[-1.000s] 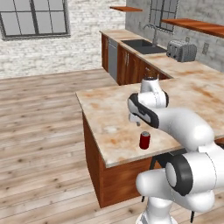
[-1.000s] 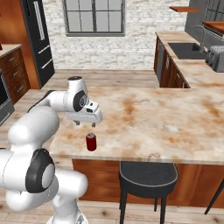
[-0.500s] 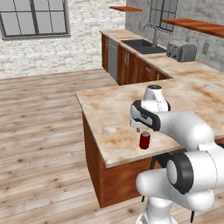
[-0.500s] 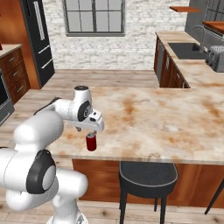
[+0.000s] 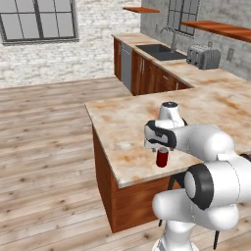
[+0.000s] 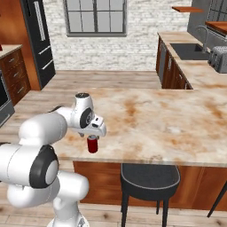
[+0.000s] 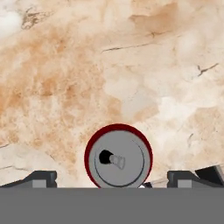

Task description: Four empty soda cans are scattered around the kitchen. Gather all the cans and cluster them next to the stove for recycling.

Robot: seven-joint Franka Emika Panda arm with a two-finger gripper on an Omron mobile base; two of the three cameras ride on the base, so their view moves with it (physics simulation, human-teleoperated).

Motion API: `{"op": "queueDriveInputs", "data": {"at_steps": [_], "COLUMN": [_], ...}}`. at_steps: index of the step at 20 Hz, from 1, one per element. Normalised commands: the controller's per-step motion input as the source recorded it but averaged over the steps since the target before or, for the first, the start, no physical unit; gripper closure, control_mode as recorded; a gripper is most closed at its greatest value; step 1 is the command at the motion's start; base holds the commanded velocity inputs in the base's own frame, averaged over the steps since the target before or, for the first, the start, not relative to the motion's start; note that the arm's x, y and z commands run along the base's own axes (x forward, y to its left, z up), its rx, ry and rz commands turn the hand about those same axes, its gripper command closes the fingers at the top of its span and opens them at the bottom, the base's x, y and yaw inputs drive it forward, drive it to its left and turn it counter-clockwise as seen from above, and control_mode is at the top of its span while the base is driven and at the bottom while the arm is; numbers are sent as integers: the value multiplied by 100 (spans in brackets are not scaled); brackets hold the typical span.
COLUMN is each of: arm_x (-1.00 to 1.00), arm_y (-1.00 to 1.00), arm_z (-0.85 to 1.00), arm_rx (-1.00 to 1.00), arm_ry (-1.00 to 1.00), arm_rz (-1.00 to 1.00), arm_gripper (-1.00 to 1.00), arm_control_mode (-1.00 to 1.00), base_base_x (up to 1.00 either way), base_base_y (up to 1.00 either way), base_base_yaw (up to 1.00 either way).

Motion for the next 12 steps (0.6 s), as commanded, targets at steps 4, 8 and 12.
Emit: {"op": "queueDriveInputs", "data": {"at_steps": [4,8,12], "arm_x": [1,2,0], "arm_y": [-5,-8,-2], "arm_z": [-33,-21,-29], "arm_rx": [0,0,2], "arm_ry": [3,0,0], "arm_rz": [0,-1,0], "arm_gripper": [-100,-100,-100], "arm_control_mode": [-100,-100,-100], "base_base_x": [0,0,0], "base_base_y": [0,0,0], "base_base_yaw": [0,0,0]}}
